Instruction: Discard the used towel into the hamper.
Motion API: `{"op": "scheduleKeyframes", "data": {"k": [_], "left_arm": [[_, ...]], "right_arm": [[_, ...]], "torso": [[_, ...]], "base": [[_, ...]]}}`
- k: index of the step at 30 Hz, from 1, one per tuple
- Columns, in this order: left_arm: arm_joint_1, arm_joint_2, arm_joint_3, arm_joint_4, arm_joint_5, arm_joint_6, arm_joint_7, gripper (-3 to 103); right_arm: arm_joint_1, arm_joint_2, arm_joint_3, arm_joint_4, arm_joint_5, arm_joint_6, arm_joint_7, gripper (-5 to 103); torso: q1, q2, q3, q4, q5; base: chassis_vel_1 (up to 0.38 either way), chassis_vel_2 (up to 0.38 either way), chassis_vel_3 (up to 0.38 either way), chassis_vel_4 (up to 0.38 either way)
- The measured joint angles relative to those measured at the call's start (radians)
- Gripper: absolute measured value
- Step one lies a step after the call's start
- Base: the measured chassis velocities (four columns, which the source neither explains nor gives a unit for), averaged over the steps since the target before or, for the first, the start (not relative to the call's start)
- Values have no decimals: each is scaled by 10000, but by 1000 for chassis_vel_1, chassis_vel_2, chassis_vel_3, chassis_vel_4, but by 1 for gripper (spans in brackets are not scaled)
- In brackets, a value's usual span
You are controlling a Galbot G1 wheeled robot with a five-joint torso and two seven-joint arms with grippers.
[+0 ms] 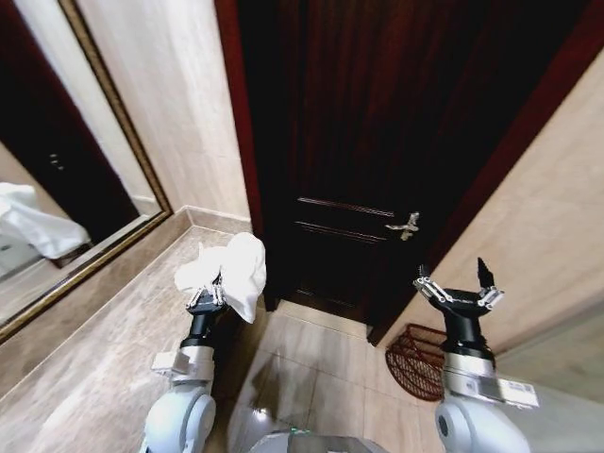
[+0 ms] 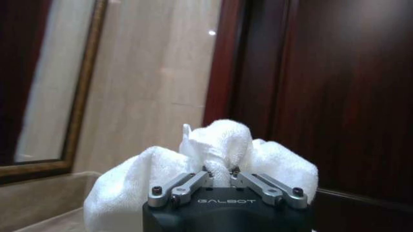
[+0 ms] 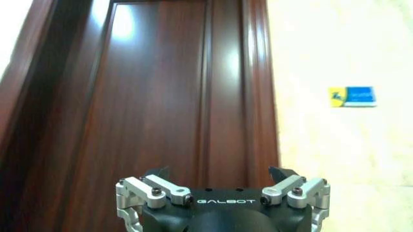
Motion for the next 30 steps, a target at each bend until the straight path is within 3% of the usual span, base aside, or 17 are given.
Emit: {"op": "scheduleKeyframes", "data": {"k": [29, 30], "left_arm": [[56, -153, 165, 153, 174, -172, 105, 6], [57, -149, 163, 151, 171, -175, 105, 6]], "right_arm": [[36, 0, 78, -149, 142, 342, -64, 103], [21, 0, 72, -142, 143, 339, -73, 100]], "torso": [[1, 0, 0, 0, 0], [0, 0, 0, -1, 0]], "base": [[-123, -123, -122, -121], [-151, -128, -140, -125]]}}
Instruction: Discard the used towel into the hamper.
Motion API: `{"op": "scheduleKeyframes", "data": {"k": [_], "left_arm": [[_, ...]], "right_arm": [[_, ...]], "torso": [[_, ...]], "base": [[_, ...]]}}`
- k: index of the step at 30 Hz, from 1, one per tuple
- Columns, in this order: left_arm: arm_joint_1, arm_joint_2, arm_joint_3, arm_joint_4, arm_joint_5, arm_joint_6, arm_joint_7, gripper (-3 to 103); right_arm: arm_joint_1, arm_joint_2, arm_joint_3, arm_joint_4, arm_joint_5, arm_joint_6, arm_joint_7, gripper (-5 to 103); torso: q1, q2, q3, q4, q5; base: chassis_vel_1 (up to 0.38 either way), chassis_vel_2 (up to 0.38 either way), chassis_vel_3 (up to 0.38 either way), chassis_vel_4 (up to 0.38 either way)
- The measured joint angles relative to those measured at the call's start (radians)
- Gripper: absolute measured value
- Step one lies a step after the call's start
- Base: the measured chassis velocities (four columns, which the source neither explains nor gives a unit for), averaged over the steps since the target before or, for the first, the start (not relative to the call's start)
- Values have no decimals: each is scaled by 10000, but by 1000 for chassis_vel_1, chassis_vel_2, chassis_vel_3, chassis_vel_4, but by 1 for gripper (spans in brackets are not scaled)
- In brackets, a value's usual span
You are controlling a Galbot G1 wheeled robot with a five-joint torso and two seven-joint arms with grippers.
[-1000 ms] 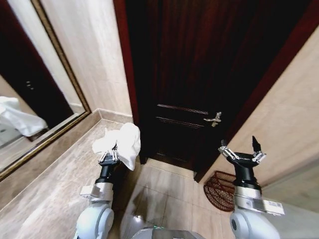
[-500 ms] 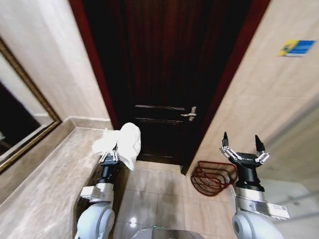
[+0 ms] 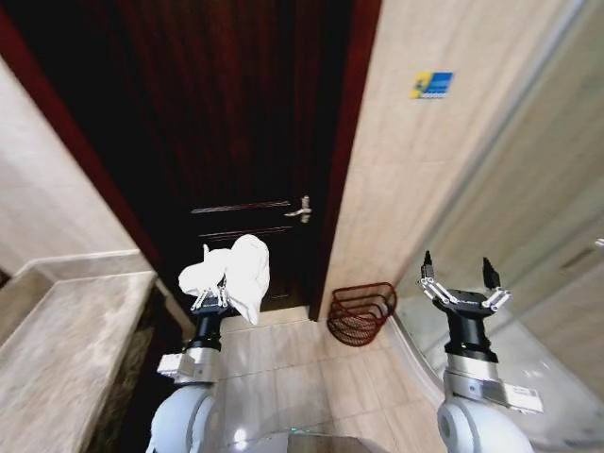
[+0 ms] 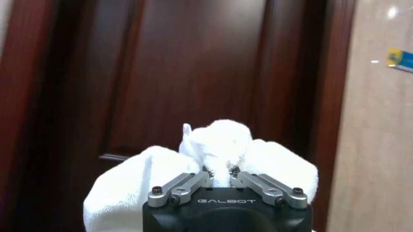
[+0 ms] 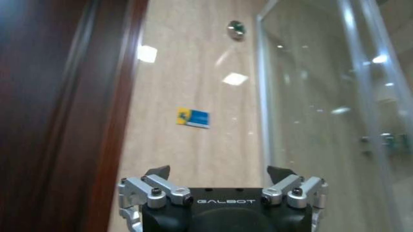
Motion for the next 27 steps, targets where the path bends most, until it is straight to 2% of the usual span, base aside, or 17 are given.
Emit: {"op": "scheduleKeyframes", "data": {"k": [5, 6, 11, 27], "left_arm": [[14, -3, 54, -4, 14, -11, 2, 6], [8, -11, 73, -3, 22, -11, -6, 6], [-77, -9, 50, 50, -20, -5, -72, 6], [-175, -84, 130, 357, -120, 14, -169, 6]], "right_arm": [[-92, 0, 7, 50, 27, 53, -98, 93], [-116, 0, 5, 69, 81, 75, -164, 96], [-221, 0, -48, 162, 228, 103, -302, 100], [-322, 0, 49, 239, 186, 218, -174, 100]], "torso": [[-1, 0, 0, 0, 1], [-1, 0, 0, 0, -1], [-1, 0, 0, 1, 0], [-1, 0, 0, 1, -1]], "base": [[-129, -126, -127, -125], [-136, -127, -110, -106], [-124, -118, -124, -119], [-123, -121, -127, -126]]}}
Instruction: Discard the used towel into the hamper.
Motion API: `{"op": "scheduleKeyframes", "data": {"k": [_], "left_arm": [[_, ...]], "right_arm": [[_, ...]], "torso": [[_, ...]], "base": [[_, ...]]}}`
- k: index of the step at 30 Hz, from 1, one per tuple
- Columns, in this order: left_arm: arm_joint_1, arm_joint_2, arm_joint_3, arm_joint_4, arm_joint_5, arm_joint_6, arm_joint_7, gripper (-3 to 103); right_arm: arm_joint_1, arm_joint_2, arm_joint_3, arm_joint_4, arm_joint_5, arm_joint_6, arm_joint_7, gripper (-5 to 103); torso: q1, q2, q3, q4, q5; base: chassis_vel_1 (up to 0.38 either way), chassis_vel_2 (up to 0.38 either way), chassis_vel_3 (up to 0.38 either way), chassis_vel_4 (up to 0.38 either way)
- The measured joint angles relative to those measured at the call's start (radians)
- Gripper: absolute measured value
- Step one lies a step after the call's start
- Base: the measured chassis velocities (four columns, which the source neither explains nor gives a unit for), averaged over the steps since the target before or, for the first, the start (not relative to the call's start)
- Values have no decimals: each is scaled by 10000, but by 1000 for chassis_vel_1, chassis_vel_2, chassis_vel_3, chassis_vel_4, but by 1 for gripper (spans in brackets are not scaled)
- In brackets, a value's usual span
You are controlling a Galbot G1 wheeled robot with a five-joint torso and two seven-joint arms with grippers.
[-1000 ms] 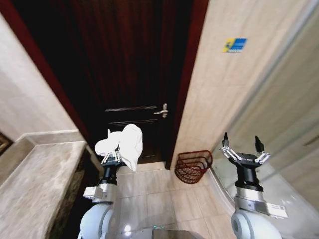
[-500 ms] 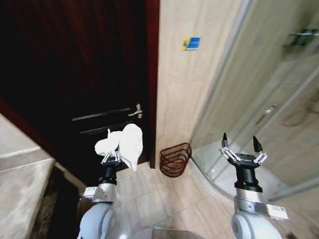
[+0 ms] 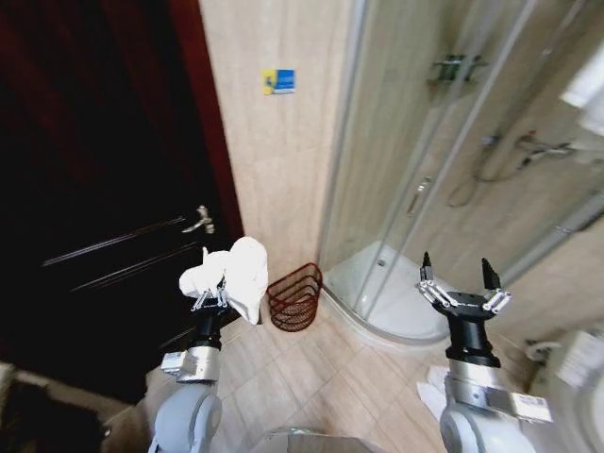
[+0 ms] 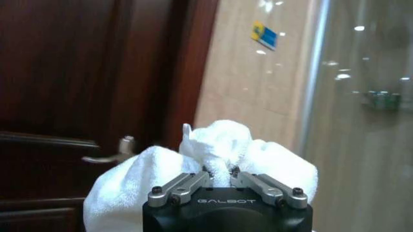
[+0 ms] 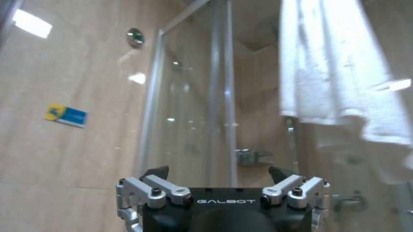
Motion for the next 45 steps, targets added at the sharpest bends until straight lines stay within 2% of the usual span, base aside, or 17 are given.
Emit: {"op": "scheduleKeyframes", "data": {"k": [13, 22, 25, 32, 38, 40, 42, 45], "left_arm": [[-68, 8, -55, 255, 37, 2, -65, 6], [-137, 12, -146, 598, 349, -303, -230, 6], [-128, 31, -64, 794, 477, -337, -219, 6], [-99, 152, 8, 1226, 881, -492, -106, 6], [-300, 297, 199, 1540, 485, -576, 84, 6], [-397, 412, 273, 1673, 306, -440, 84, 6], [-617, 644, 453, 2001, -204, -135, 39, 6], [-858, 731, 560, 2346, -499, -55, -63, 6]], "right_arm": [[-24, 0, 12, -14, -5, 47, -62, 100], [-25, 0, -51, -99, -17, 200, -178, 100], [-65, 0, -70, -3, -131, -149, -115, 100], [-77, 0, -74, 97, -145, -392, 2, 100], [-47, 0, -73, 120, -78, -430, -2, 100], [-44, 0, -85, 135, -62, -430, -9, 100], [-40, -1, -101, 166, -50, -432, -19, 100], [-50, 0, -108, 197, -41, -430, -92, 100]], "torso": [[0, 0, 0, 0, -1], [0, 0, 0, -3, 0], [0, 0, 0, 2, 0], [0, 0, 0, 1, -1], [0, 0, 0, 0, 0], [-1, 0, 0, -1, 0], [-2, 1, 0, 0, 0], [-1, 1, 0, -1, 0]], "base": [[-125, -135, -137, -131], [-103, -105, -105, -109], [0, 0, 0, 0], [0, 0, 0, 0], [0, 0, 0, 0], [0, 0, 0, 0], [0, 0, 0, 0], [-20, 17, 19, -26]]}}
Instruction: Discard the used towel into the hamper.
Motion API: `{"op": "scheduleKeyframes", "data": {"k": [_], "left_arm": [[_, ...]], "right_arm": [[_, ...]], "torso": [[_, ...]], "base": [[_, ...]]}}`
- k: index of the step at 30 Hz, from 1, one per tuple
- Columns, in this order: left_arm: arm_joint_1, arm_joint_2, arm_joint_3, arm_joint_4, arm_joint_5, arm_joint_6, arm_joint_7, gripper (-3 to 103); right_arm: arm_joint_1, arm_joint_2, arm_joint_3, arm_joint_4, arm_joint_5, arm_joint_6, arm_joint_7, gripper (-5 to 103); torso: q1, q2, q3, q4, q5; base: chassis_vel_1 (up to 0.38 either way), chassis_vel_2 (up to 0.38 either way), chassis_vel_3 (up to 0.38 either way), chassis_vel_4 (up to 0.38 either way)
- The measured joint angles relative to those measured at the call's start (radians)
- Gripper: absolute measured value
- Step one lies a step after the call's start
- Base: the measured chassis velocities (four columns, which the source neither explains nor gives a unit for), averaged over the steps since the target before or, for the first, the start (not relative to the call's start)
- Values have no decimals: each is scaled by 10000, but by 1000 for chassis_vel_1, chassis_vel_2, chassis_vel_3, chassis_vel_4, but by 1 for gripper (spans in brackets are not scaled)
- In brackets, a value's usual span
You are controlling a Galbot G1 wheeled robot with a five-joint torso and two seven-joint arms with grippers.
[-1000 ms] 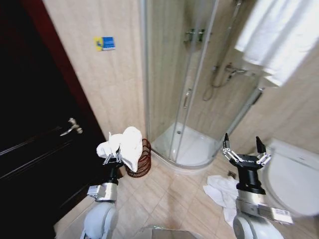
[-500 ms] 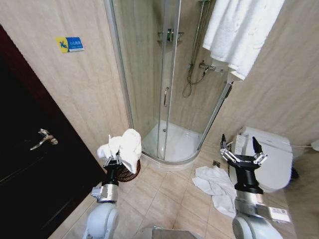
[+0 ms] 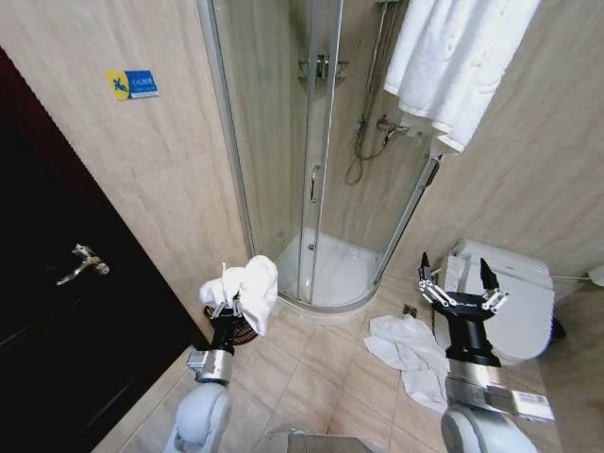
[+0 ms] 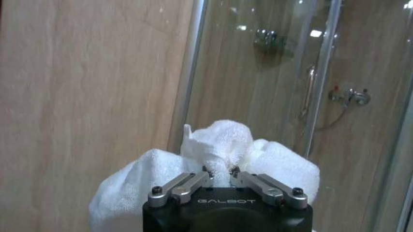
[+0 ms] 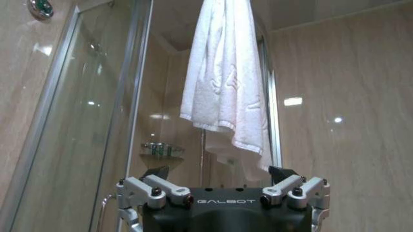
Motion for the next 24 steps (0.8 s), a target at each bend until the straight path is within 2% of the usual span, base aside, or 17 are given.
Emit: {"op": "scheduleKeyframes", "data": {"k": [19, 24], "left_arm": [[-1011, 382, 312, 1419, -578, 55, -318, 6], [-1270, 441, 332, 1760, -837, 97, -374, 6]], "right_arm": [[-109, 0, 24, 112, 27, 43, -91, 100], [-91, 0, 34, 91, 27, 258, -72, 100]], "torso": [[2, -1, 1, 1, 0], [3, -1, 1, 0, 0]], "base": [[-68, 72, 72, -76], [-78, 72, 60, -88]]}}
